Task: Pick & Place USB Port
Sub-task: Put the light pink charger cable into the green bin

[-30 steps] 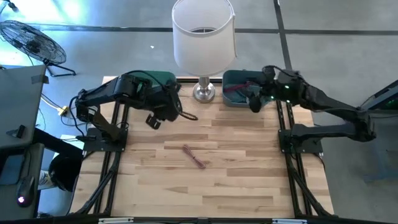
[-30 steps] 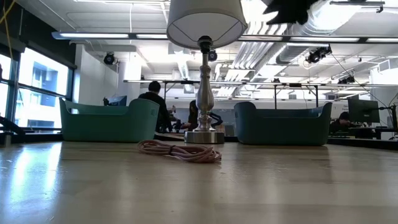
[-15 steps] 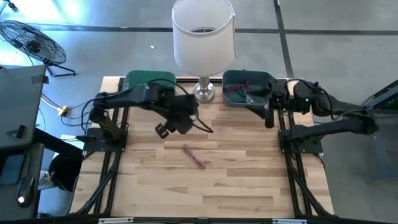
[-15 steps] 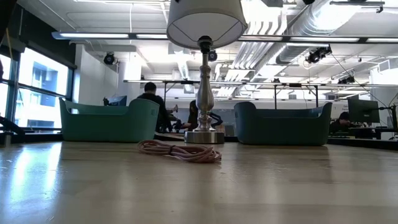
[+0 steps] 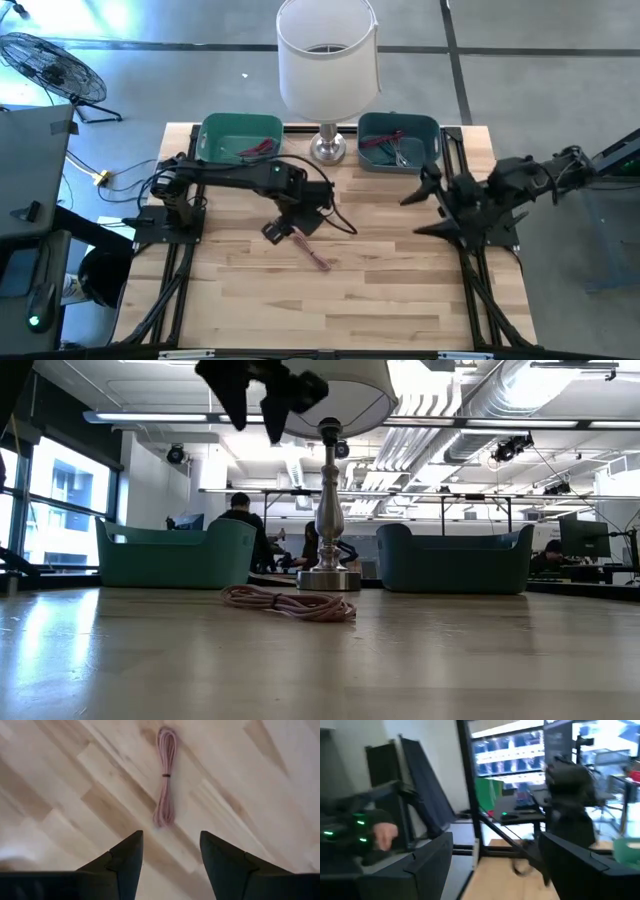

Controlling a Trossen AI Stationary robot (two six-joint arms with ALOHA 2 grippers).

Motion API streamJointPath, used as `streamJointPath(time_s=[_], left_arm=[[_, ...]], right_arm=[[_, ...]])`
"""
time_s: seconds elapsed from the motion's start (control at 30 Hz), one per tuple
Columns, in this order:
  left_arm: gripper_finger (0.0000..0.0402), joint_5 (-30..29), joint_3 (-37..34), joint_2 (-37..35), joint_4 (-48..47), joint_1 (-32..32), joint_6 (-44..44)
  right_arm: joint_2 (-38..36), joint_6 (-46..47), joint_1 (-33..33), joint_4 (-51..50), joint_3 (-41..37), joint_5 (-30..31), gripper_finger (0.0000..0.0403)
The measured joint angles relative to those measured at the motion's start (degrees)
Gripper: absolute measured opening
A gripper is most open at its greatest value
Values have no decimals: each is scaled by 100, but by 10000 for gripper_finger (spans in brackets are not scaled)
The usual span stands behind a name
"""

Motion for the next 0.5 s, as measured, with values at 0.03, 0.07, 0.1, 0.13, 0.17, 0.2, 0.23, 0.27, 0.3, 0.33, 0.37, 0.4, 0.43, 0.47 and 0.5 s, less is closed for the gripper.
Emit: streamJointPath(time_s=[0.03, 0.07, 0.1, 0.13, 0.17, 0.2, 0.23, 0.27, 0.3, 0.33, 0.37, 0.4, 0.43, 0.47, 0.5], left_arm=[[192, 56, -122, 0, 116, 0, -124], [192, 83, -226, 4, 249, 0, -291], [192, 123, -293, 14, 378, 1, -493], [192, 131, -343, 15, 489, 2, -732], [192, 131, -383, 9, 592, 2, -966], [192, 129, -404, 7, 678, 2, -1227], [192, 117, -410, 7, 738, 2, -1507], [192, 85, -413, 7, 797, 2, -1805], [192, 11, -413, 7, 864, 2, -2136], [192, -30, -413, 7, 950, 2, -2469], [192, -63, -413, 7, 1035, 0, -2750], [192, -86, -413, 7, 1086, -1, -2971], [192, -88, -413, 7, 1102, -9, -3110], [192, -101, -413, 7, 1107, -34, -3208], [192, -101, -413, 7, 1122, -45, -3239]], right_arm=[[-12, -10, 123, 13, 0, 54, 287], [-17, -16, 234, 26, 0, 83, 287], [-17, -23, 332, 75, 0, 84, 287], [-19, -27, 416, 93, 0, 88, 287], [-19, -33, 491, 92, 0, 89, 287], [-19, -73, 554, 95, 0, 90, 287], [-19, -146, 611, 94, 0, 89, 287], [-19, -201, 661, 94, 0, 90, 287], [-20, -230, 701, 94, 0, 90, 287], [-25, -223, 742, 94, 0, 88, 287], [-40, -182, 776, 92, 0, 72, 287], [-45, -135, 806, 92, 0, 13, 287], [-63, -108, 838, 92, 0, -44, 287], [-84, -89, 881, 92, 0, -86, 287], [-99, -86, 933, 92, 0, -120, 287]])
